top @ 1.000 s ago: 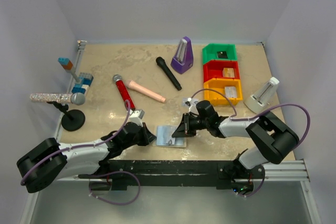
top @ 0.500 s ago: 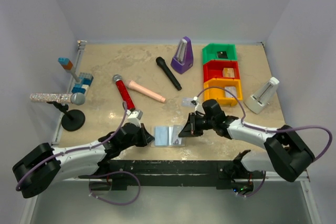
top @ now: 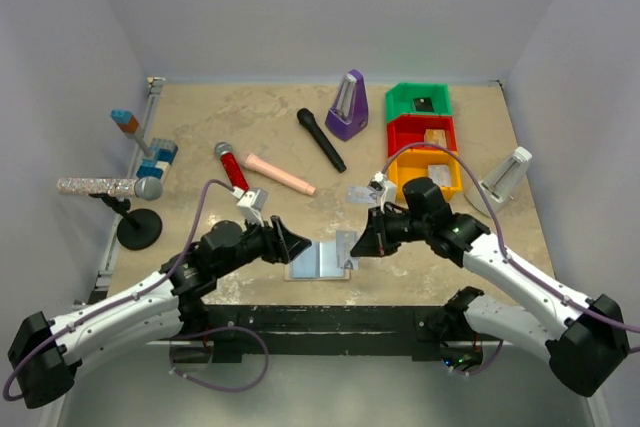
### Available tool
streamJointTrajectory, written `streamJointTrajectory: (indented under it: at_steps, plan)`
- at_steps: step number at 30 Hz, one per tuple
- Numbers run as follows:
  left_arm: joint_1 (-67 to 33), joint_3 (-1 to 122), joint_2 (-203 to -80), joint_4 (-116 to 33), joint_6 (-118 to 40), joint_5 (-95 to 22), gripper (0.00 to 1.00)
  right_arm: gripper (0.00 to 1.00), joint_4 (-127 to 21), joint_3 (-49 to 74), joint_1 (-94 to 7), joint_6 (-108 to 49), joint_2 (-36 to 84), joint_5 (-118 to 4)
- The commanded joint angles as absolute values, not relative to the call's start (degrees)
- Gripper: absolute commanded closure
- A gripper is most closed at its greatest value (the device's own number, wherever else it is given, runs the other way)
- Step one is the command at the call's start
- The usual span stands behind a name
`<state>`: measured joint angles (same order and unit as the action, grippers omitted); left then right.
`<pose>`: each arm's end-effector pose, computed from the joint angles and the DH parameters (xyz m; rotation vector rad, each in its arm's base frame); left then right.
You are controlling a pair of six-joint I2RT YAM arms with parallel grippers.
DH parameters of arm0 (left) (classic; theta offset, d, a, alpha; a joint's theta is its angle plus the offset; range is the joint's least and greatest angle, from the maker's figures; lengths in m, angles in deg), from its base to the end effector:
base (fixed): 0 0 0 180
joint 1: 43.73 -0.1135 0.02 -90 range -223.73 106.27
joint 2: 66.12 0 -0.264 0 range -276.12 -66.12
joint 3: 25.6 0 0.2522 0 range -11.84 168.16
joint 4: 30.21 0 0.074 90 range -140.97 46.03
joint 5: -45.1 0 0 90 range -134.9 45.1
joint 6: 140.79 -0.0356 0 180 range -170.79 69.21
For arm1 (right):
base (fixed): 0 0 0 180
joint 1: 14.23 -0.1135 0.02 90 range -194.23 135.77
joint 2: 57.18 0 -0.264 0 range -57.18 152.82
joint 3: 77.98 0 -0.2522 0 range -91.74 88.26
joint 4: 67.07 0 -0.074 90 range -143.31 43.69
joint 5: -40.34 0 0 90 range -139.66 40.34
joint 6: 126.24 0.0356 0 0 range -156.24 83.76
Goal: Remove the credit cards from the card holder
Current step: Remove the credit card from the card holder, then place the credit card at the center of the board.
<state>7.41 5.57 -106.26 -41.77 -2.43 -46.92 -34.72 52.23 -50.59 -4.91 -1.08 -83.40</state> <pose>0.1076 -0.1315 0.2059 0.0253 2.0990 -1.0868 0.1528 0.1371 0.2402 -0.4572 2.3951 1.2536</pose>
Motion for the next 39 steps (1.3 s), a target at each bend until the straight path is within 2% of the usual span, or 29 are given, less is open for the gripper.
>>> streamJointTrajectory:
  at_steps: [1, 5, 10, 16, 31, 36, 39]
  plan:
    - [7.16, 9.16, -102.26, -38.18, -10.08, -37.11, 0.33, 1.00, -26.95, 48.71, -51.31, -14.08, -4.09, -92.27]
    - [7.16, 12.06, -102.42, -35.27, -14.66, -24.01, 0.33, 1.00, -21.68, 45.38, -53.60, -19.36, -3.39, -100.80]
    - [7.16, 14.96, -105.32, -34.04, -15.98, -15.12, 0.33, 1.00, -17.72, 42.47, -56.85, -22.88, -2.78, -103.01]
    - [7.16, 14.62, -107.96, -29.83, -14.58, -9.66, 0.35, 1.00, -17.36, 40.27, -61.33, -23.50, -0.23, -102.05]
    - [7.34, 14.18, -113.14, -25.60, -12.73, -2.45, 0.45, 1.00, -16.92, 36.67, -63.10, -23.94, 2.50, -102.14]
    - [7.51, 14.09, -113.85, -24.28, -12.20, -1.13, 0.53, 1.00, -16.22, 35.79, -63.54, -24.38, 3.46, -102.14]
    - [7.69, 14.18, -114.64, -23.84, -12.03, -0.34, 0.62, 1.00, -16.04, 35.44, -63.62, -24.73, 3.90, -102.05]
